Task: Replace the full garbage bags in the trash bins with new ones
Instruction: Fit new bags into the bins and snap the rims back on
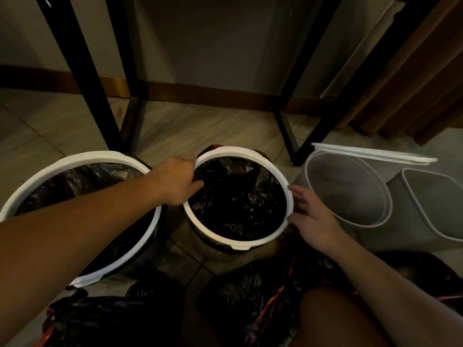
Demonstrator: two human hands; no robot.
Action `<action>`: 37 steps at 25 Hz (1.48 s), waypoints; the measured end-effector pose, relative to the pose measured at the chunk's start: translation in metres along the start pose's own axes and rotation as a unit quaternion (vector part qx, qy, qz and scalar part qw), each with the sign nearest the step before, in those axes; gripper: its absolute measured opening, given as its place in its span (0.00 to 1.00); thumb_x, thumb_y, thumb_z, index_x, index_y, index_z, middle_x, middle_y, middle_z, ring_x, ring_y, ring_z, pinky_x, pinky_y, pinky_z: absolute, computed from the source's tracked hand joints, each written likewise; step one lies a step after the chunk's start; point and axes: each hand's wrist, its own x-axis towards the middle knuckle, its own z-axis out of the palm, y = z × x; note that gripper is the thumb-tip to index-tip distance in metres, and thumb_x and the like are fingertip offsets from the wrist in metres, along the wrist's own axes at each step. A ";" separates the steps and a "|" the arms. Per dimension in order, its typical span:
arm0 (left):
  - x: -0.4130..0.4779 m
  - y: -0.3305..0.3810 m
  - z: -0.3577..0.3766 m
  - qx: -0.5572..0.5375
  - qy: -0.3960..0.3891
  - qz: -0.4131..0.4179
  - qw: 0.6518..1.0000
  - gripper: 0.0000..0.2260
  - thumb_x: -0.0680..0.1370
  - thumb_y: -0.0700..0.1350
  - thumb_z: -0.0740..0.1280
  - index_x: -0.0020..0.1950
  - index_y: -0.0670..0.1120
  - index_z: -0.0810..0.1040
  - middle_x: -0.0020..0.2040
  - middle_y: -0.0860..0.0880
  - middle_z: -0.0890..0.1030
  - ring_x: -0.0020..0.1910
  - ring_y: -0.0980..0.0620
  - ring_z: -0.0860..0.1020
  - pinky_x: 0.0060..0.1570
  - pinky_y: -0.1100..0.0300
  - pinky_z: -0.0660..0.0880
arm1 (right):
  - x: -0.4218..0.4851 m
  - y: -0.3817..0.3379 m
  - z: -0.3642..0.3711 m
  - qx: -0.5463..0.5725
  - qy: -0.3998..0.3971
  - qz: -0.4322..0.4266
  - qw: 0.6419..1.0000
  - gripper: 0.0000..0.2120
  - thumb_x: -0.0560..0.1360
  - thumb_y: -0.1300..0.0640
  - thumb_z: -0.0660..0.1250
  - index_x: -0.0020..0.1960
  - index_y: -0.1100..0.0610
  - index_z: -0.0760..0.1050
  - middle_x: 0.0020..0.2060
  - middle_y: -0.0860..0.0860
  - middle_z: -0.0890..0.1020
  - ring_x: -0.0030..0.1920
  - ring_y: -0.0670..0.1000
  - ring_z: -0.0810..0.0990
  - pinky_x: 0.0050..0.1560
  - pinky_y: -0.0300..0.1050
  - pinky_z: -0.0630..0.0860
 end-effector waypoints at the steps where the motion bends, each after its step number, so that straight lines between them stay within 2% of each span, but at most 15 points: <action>1: -0.001 0.003 0.003 -0.004 0.016 0.002 1.000 0.27 0.82 0.59 0.66 0.74 0.44 0.68 0.61 0.40 0.78 0.58 0.40 0.78 0.55 0.50 0.76 | -0.001 0.001 0.000 -0.032 -0.003 0.000 0.999 0.32 0.69 0.56 0.72 0.67 0.31 0.71 0.65 0.42 0.80 0.67 0.46 0.78 0.69 0.58 0.76; 3: -0.003 0.011 0.009 -0.015 0.032 -0.009 0.999 0.30 0.82 0.61 0.63 0.77 0.43 0.64 0.64 0.38 0.76 0.60 0.38 0.78 0.55 0.49 0.75 | -0.001 0.001 0.001 -0.067 -0.014 0.004 0.998 0.33 0.69 0.49 0.72 0.68 0.26 0.66 0.69 0.42 0.77 0.70 0.47 0.75 0.72 0.58 0.74; 4: -0.004 0.015 0.012 -0.020 0.035 -0.017 0.999 0.32 0.82 0.61 0.63 0.79 0.43 0.62 0.65 0.38 0.75 0.61 0.38 0.77 0.56 0.49 0.75 | -0.001 0.002 0.002 -0.075 -0.025 0.002 0.997 0.35 0.69 0.45 0.73 0.71 0.28 0.64 0.71 0.43 0.75 0.71 0.47 0.73 0.73 0.58 0.72; 7: -0.008 0.024 0.020 -0.031 0.038 -0.032 0.998 0.37 0.83 0.62 0.61 0.82 0.42 0.52 0.71 0.36 0.69 0.65 0.36 0.75 0.62 0.46 0.75 | 0.000 0.008 0.005 -0.090 -0.078 -0.020 0.993 0.53 0.65 0.31 0.78 0.82 0.38 0.54 0.78 0.44 0.66 0.76 0.46 0.67 0.77 0.56 0.68; 10: -0.014 0.036 0.034 -0.005 0.038 -0.037 0.999 0.38 0.84 0.63 0.55 0.85 0.42 0.45 0.77 0.36 0.59 0.71 0.35 0.69 0.70 0.45 0.72 | 0.000 0.010 0.011 -0.157 -0.115 -0.027 0.981 0.62 0.58 0.21 0.75 0.82 0.34 0.46 0.79 0.37 0.55 0.77 0.43 0.60 0.79 0.54 0.64; 12: -0.015 0.042 0.042 0.011 0.037 -0.035 0.999 0.38 0.84 0.64 0.52 0.85 0.43 0.43 0.80 0.36 0.52 0.75 0.34 0.64 0.74 0.44 0.68 | 0.003 0.010 0.015 -0.216 -0.107 -0.036 0.970 0.64 0.54 0.19 0.74 0.80 0.29 0.43 0.79 0.34 0.47 0.80 0.49 0.56 0.79 0.59 0.62; 14: -0.014 0.043 0.045 0.011 0.037 -0.032 0.999 0.38 0.84 0.65 0.51 0.85 0.44 0.41 0.83 0.39 0.45 0.79 0.33 0.57 0.77 0.43 0.64 | 0.006 0.013 0.016 -0.293 -0.068 -0.064 0.952 0.63 0.54 0.16 0.71 0.79 0.28 0.41 0.81 0.36 0.39 0.82 0.57 0.50 0.80 0.62 0.55; 17: -0.015 0.040 0.048 0.002 0.037 -0.026 0.999 0.39 0.83 0.66 0.49 0.85 0.47 0.38 0.85 0.42 0.40 0.83 0.34 0.48 0.80 0.40 0.58 | 0.009 0.018 0.016 -0.364 -0.058 -0.108 0.923 0.61 0.56 0.13 0.65 0.79 0.28 0.38 0.82 0.40 0.33 0.83 0.57 0.45 0.78 0.58 0.47; 25: -0.015 0.037 0.053 -0.046 0.064 -0.020 0.997 0.40 0.82 0.67 0.52 0.85 0.47 0.40 0.85 0.45 0.44 0.80 0.37 0.58 0.77 0.46 0.62 | 0.011 0.018 0.014 -0.415 -0.106 -0.074 0.901 0.57 0.59 0.11 0.59 0.77 0.26 0.33 0.78 0.41 0.24 0.83 0.59 0.44 0.79 0.60 0.48; 28: -0.016 0.037 0.049 -0.065 0.057 -0.022 0.996 0.39 0.84 0.63 0.55 0.85 0.45 0.41 0.85 0.43 0.46 0.78 0.36 0.60 0.77 0.47 0.60 | 0.004 0.004 0.015 -0.460 -0.059 -0.121 0.878 0.55 0.62 0.12 0.56 0.81 0.31 0.42 0.83 0.49 0.34 0.84 0.56 0.40 0.81 0.64 0.46; 30: -0.013 0.036 0.042 -0.089 0.050 -0.016 0.995 0.37 0.84 0.55 0.59 0.85 0.42 0.44 0.84 0.41 0.50 0.75 0.35 0.65 0.75 0.46 0.64 | 0.005 -0.011 0.022 -0.478 0.003 -0.226 0.849 0.45 0.69 0.17 0.57 0.80 0.39 0.58 0.83 0.55 0.53 0.82 0.57 0.53 0.79 0.62 0.56; 32: -0.004 0.033 0.025 -0.075 0.030 -0.019 0.997 0.35 0.81 0.47 0.65 0.84 0.40 0.53 0.79 0.39 0.61 0.68 0.36 0.74 0.66 0.47 0.74 | 0.024 -0.027 0.037 -0.467 -0.026 -0.267 0.842 0.34 0.75 0.27 0.59 0.73 0.45 0.68 0.72 0.52 0.72 0.71 0.55 0.72 0.71 0.55 0.73; 34: 0.006 0.026 0.001 -0.003 0.025 -0.011 1.000 0.24 0.78 0.44 0.68 0.73 0.41 0.71 0.62 0.40 0.77 0.52 0.41 0.80 0.47 0.52 0.77 | 0.057 -0.044 0.060 -0.463 -0.106 -0.171 0.863 0.29 0.75 0.32 0.61 0.68 0.48 0.72 0.60 0.51 0.79 0.60 0.54 0.80 0.59 0.51 0.79; 36: 0.012 0.020 -0.020 0.029 0.010 -0.013 0.999 0.12 0.76 0.42 0.70 0.59 0.42 0.80 0.43 0.46 0.76 0.40 0.47 0.76 0.38 0.53 0.75 | 0.097 -0.050 0.082 -0.479 -0.161 -0.030 0.863 0.27 0.74 0.37 0.66 0.66 0.53 0.76 0.58 0.54 0.81 0.54 0.56 0.81 0.54 0.50 0.79; 37: 0.014 0.015 -0.026 0.034 0.001 -0.011 0.999 0.10 0.76 0.42 0.71 0.57 0.43 0.81 0.42 0.47 0.75 0.40 0.46 0.77 0.40 0.52 0.77 | 0.117 -0.046 0.092 -0.476 -0.190 0.035 0.858 0.26 0.75 0.40 0.68 0.66 0.55 0.77 0.58 0.55 0.81 0.52 0.56 0.81 0.52 0.50 0.79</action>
